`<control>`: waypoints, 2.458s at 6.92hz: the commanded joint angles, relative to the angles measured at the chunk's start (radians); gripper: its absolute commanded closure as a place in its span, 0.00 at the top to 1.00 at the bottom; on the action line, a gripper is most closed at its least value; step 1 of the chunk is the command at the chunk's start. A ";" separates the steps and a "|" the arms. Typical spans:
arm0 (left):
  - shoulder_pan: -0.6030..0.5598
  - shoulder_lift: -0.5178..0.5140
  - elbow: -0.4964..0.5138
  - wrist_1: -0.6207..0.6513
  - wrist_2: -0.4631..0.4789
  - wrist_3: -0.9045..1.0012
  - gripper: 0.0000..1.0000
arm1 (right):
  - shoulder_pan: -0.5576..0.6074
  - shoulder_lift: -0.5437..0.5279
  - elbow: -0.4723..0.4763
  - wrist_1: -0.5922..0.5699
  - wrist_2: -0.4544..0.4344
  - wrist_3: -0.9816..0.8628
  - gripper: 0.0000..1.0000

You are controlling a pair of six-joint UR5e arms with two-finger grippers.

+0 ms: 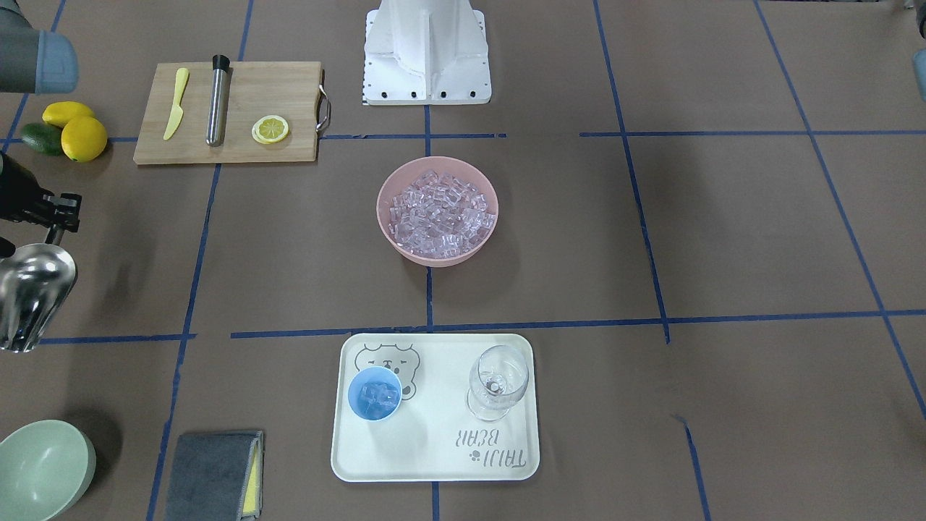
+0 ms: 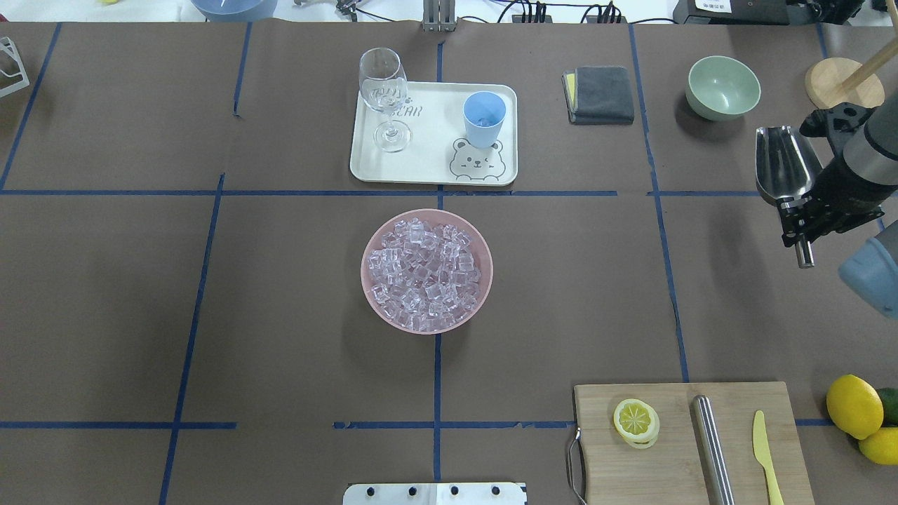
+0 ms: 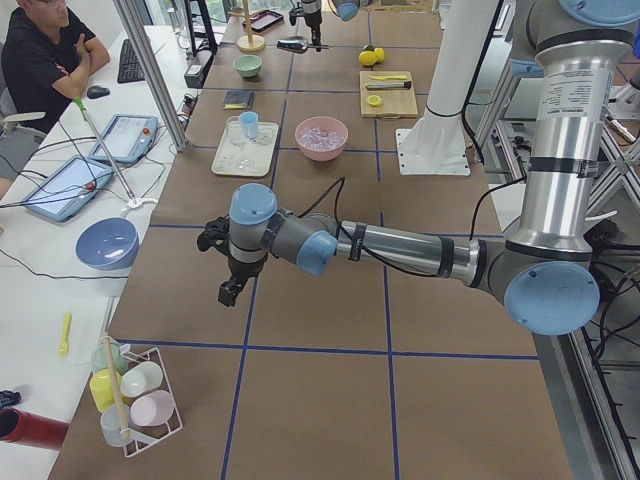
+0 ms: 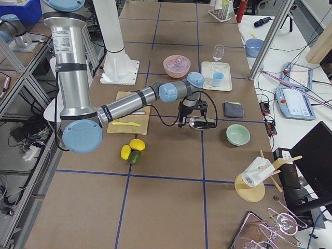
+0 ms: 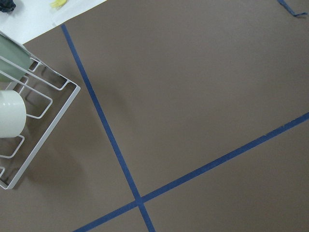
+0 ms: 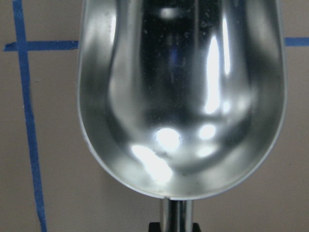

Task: Put ice in cup with scoop
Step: 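Carry the empty scoop back beside the cutting board with the right gripper, then lower the scoop onto the table and open the right gripper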

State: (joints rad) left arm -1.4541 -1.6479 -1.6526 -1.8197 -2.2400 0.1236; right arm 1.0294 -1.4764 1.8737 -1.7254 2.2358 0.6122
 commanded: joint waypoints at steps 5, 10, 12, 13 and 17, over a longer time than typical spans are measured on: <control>-0.032 -0.021 -0.013 0.051 0.023 0.091 1.00 | -0.100 -0.067 0.038 0.003 0.107 0.089 0.00; -0.032 -0.023 -0.007 0.051 0.072 0.087 1.00 | -0.199 -0.108 -0.007 0.073 0.077 0.092 0.00; -0.032 -0.027 -0.001 0.051 0.072 0.088 1.00 | -0.203 -0.093 -0.013 0.073 0.082 0.090 0.36; -0.032 -0.030 -0.001 0.051 0.072 0.088 1.00 | -0.203 -0.093 -0.011 0.073 0.080 0.090 0.99; -0.031 -0.033 0.013 0.057 0.076 0.088 1.00 | -0.104 -0.091 0.075 0.076 0.068 0.087 1.00</control>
State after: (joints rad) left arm -1.4862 -1.6801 -1.6473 -1.7665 -2.1658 0.2117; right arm 0.8555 -1.5698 1.9031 -1.6497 2.3090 0.7005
